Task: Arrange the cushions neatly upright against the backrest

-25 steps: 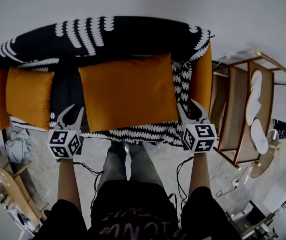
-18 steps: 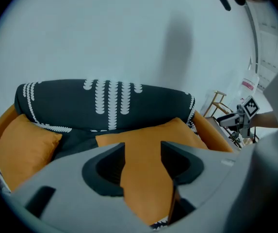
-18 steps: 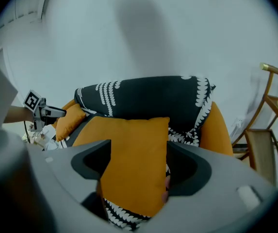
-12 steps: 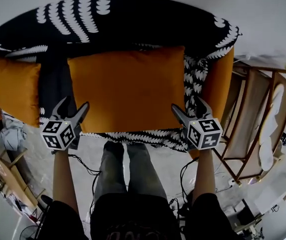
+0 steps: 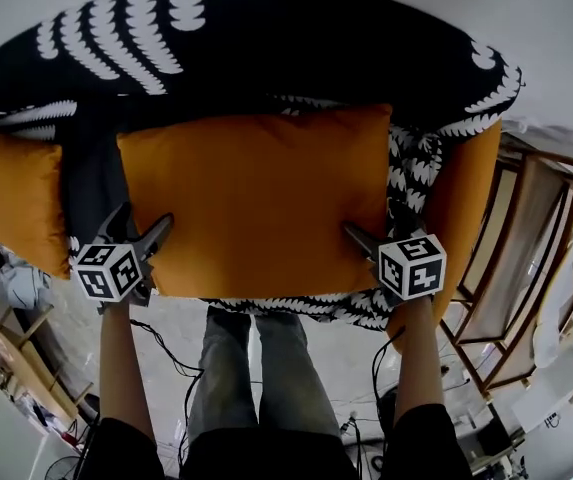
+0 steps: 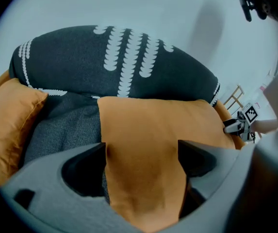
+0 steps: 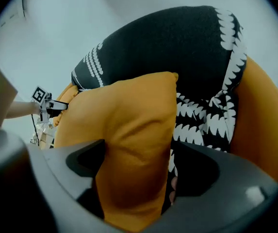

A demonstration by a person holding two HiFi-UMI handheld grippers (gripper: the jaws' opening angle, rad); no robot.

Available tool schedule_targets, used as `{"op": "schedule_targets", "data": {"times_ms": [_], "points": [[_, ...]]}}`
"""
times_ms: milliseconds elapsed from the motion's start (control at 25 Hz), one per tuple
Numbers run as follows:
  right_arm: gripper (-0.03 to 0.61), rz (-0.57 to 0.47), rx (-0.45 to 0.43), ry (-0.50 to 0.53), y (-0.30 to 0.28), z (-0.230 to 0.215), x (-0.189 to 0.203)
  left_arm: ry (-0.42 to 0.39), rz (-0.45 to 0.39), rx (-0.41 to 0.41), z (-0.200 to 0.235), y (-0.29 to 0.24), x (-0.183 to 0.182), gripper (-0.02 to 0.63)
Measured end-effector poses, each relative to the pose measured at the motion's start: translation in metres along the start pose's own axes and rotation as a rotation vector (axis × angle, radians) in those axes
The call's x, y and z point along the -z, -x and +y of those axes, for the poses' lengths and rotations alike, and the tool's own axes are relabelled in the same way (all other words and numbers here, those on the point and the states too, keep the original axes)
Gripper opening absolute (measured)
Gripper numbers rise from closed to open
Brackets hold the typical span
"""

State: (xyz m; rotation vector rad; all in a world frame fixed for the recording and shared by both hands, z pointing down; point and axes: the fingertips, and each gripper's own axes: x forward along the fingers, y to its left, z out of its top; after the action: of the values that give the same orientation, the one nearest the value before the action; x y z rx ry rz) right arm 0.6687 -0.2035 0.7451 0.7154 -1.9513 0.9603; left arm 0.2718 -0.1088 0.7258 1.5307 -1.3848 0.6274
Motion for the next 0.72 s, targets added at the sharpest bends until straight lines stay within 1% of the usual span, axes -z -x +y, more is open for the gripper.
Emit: {"op": "schedule_targets", "data": {"times_ms": [80,200,280,320,400,560,720], "points": [[0.476,0.015,-0.044,-0.034,-0.01,-0.003,0.003,0.029,0.016,0.019,0.007,-0.015,0.008,0.484],[0.488,0.023,-0.099,-0.083,-0.021,-0.01,0.007,0.118,0.016,0.08,0.01,-0.032,0.015,0.501],[0.485,0.024,-0.112,-0.092,-0.025,-0.009,0.009,0.153,0.016,0.12,0.01,-0.038,0.018,0.526],[0.471,0.02,-0.113,-0.09,-0.026,-0.008,0.009,0.162,0.015,0.139,0.009,-0.04,0.019,0.52],[0.428,0.004,-0.105,-0.071,-0.026,-0.004,0.008,0.158,0.015,0.163,0.003,-0.04,0.019,0.47],[0.374,-0.018,-0.067,-0.019,-0.017,0.008,0.006,0.121,0.002,0.166,-0.005,-0.028,0.016,0.375],[0.339,-0.041,-0.035,0.052,-0.005,0.023,-0.001,0.072,-0.039,0.154,-0.013,-0.012,0.011,0.319]]}}
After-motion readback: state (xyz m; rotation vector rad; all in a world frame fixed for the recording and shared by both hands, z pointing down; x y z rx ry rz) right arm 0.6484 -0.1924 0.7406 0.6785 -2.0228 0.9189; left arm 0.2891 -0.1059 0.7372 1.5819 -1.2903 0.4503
